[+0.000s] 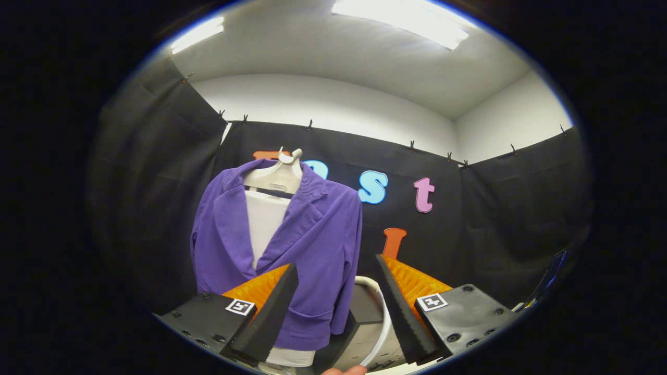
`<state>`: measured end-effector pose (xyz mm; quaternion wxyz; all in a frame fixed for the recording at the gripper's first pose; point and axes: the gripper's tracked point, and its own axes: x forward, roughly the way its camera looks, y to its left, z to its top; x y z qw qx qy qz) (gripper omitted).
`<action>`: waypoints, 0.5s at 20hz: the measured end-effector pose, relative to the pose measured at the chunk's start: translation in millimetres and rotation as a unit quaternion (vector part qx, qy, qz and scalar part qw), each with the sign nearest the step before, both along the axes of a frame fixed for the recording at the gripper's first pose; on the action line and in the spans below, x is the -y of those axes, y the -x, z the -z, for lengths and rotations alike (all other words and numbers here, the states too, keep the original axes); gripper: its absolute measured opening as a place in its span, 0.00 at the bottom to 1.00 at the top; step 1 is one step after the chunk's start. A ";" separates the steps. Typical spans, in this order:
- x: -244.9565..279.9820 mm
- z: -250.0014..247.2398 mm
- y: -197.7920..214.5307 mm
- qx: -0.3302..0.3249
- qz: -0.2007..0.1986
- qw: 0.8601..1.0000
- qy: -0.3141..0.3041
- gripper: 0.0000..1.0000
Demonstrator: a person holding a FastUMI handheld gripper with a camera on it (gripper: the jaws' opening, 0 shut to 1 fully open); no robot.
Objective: Iron the clothes twice with a garment steamer, once on the left side and once on the right side.
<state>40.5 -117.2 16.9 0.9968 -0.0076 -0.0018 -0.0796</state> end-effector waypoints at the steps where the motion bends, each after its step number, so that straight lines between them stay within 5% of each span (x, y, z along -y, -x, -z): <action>1: 21.1 3.2 -6.0 -0.008 0.016 1.000 0.003 0.97; 5: 108.7 14.1 -39.3 -0.054 0.098 0.993 0.045 0.98; 10: 188.8 39.3 -130.5 -0.104 0.135 0.985 0.029 0.98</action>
